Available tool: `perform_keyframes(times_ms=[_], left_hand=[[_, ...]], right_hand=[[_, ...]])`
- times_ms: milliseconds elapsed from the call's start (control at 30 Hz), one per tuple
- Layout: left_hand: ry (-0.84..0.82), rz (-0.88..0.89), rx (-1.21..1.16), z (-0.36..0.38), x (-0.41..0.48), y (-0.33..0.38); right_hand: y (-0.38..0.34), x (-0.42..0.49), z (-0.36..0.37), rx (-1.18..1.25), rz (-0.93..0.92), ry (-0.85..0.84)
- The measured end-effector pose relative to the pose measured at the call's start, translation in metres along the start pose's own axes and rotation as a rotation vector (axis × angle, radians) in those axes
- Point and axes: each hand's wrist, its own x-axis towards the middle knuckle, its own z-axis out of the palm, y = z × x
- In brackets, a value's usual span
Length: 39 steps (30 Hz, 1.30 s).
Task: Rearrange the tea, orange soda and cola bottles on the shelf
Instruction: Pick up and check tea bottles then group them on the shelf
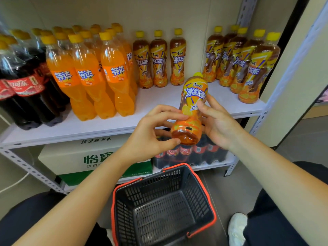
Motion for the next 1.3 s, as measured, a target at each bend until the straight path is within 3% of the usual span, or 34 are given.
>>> perform_keyframes(times_ms=[233,433,700,900,1100,1300], left_hand=[[0.110,-0.105,-0.094,0.006,0.013,-0.013],[0.151,-0.198,0.001,-0.006,0.043,-0.035],[0.503,-0.327,0.089,-0.032,0.117,-0.083],[0.733,-0.343,0.073,-0.043,0.169,-0.122],[0.793,-0.366,0.183,-0.060,0.199,-0.160],[0.799,-0.373,0.127,-0.068,0.213,-0.179]], right_hand=[[-0.009,0.009,-0.007,-0.114,-0.183,0.014],[-0.027,0.040,-0.022,-0.353,-0.390,0.189],[-0.027,0.104,-0.052,-0.616,-0.521,0.436],[-0.011,0.126,-0.076,-0.707,-0.475,0.499],[0.002,0.140,-0.099,-0.837,-0.392,0.552],[-0.002,0.171,-0.109,-0.988,-0.358,0.697]])
